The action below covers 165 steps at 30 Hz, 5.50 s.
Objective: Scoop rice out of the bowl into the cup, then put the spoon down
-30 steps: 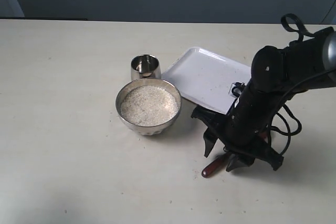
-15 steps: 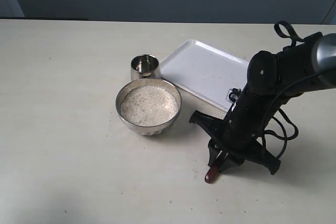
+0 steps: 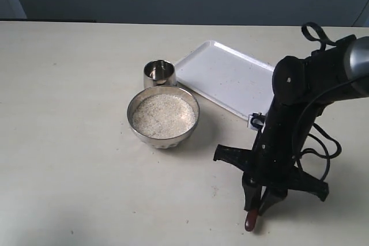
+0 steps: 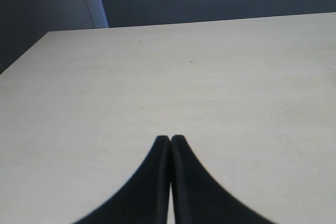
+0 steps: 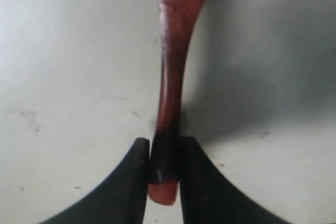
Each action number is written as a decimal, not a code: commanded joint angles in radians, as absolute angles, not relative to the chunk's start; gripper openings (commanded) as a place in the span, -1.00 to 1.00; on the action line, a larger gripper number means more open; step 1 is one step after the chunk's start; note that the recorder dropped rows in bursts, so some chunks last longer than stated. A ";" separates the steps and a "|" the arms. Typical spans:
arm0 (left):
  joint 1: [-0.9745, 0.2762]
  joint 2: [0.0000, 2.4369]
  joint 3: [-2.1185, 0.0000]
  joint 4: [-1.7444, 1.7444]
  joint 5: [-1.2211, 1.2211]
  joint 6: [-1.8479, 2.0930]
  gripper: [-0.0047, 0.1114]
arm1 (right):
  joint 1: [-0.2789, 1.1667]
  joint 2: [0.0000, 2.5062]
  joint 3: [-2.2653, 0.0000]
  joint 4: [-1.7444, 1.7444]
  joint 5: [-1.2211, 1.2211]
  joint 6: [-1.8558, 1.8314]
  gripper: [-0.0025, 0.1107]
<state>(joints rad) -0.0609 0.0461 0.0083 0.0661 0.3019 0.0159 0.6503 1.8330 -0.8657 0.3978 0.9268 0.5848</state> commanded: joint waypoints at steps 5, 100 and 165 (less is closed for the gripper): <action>-0.063 0.047 0.000 0.068 0.288 0.009 -0.91 | 0.652 1.667 -0.862 0.232 1.069 0.537 -0.97; -0.063 0.047 0.000 0.068 0.288 0.009 -0.91 | 1.176 2.133 -1.300 -1.213 1.221 -0.048 -0.97; -0.063 0.047 0.000 0.068 0.286 0.009 -0.91 | 1.157 2.056 -1.302 -0.930 1.221 -0.190 -0.97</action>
